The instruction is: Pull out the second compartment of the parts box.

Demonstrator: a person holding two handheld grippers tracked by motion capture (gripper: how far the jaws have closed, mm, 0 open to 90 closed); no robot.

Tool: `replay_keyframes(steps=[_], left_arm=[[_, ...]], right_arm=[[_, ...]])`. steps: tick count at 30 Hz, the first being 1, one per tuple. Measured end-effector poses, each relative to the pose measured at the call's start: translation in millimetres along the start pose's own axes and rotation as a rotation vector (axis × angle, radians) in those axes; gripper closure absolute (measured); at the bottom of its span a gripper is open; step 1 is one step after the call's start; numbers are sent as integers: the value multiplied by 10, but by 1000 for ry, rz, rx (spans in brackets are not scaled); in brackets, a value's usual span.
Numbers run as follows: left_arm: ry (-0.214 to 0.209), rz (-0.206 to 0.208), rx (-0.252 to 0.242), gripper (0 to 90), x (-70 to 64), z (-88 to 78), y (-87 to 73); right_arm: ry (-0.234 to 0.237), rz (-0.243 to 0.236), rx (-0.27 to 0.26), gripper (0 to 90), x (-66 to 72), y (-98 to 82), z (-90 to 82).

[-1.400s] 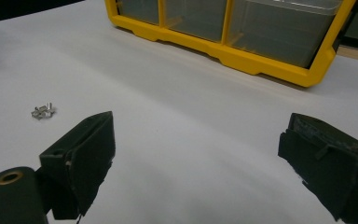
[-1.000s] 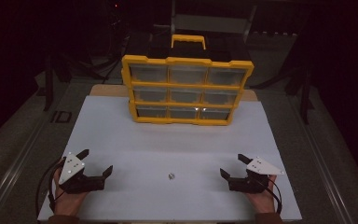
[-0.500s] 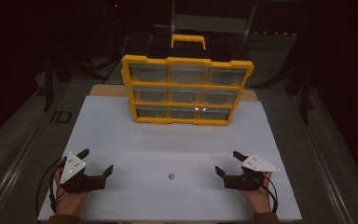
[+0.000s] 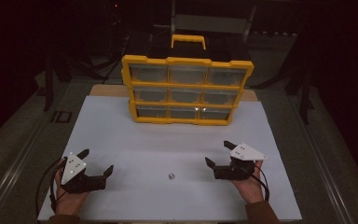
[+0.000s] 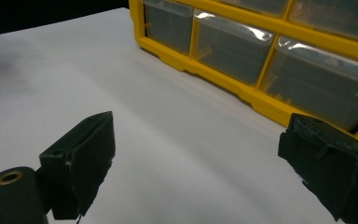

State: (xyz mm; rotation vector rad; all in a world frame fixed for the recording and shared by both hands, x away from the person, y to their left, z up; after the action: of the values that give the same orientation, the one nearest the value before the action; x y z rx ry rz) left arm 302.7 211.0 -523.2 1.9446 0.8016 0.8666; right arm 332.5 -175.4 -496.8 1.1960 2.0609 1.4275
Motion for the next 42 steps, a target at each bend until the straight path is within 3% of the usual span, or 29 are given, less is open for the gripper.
replay_keyframes(steps=[20, 42], left_arm=[[-1, -2, 0, 0, 1, 6, -3], [-4, -4, -4, 0, 5, 5, -4]], right_arm=[[-41, -43, -10, 88, 3, 562, 159], [-28, -90, -18, 88, 145, 993, 399]])
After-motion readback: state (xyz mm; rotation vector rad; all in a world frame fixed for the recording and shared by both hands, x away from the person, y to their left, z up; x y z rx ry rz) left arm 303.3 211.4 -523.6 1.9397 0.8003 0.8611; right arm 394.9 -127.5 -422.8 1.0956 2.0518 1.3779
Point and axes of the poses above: each handheld gripper's, and its own axes: z roughly forward along the jaws, y roughly out of its top, x roughly to its left, the point moved 9 cm from there along z, roughly forward along the jaws, and after that the axes turned 13 degrees about z, right-handed, at the moved point
